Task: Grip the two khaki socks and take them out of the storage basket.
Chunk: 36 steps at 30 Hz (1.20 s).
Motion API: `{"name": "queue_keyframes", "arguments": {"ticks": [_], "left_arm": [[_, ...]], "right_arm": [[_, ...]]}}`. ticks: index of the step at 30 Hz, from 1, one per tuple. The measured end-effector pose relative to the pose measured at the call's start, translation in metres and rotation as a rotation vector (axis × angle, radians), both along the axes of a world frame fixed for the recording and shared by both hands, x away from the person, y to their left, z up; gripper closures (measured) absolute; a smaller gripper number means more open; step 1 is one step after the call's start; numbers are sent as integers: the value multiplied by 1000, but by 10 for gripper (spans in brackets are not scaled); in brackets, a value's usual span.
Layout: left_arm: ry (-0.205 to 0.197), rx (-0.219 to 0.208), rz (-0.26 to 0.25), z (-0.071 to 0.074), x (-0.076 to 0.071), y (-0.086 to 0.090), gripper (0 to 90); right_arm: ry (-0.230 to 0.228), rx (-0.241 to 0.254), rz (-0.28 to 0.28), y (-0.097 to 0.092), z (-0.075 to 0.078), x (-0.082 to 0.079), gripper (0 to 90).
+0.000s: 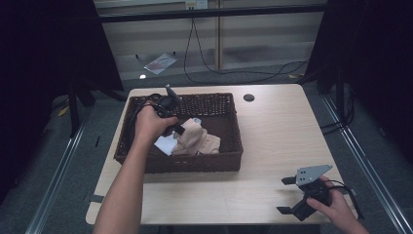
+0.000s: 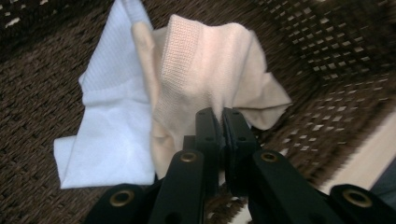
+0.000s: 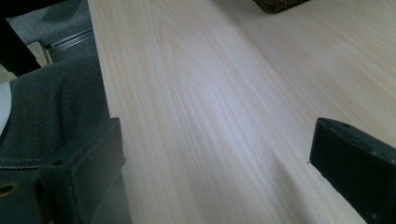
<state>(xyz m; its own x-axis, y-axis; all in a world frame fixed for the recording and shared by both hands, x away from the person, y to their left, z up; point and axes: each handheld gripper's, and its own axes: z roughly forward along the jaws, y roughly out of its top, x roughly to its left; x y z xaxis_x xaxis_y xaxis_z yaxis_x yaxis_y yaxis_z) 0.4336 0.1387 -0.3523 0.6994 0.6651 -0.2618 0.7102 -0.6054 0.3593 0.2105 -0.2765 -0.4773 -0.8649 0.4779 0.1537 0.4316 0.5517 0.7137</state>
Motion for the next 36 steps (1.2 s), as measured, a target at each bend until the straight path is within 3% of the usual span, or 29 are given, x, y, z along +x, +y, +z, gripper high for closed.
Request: {"name": "queue_keyframes", "arguments": {"ticks": [16,36], "left_arm": [[54,-4,5,56,-6,6,864],[76,-29,-40,104,-18,-2,863]], "right_arm": [[-1,6,6,1,0,0,27],[-5,1,2,0,1,0,27]]}}
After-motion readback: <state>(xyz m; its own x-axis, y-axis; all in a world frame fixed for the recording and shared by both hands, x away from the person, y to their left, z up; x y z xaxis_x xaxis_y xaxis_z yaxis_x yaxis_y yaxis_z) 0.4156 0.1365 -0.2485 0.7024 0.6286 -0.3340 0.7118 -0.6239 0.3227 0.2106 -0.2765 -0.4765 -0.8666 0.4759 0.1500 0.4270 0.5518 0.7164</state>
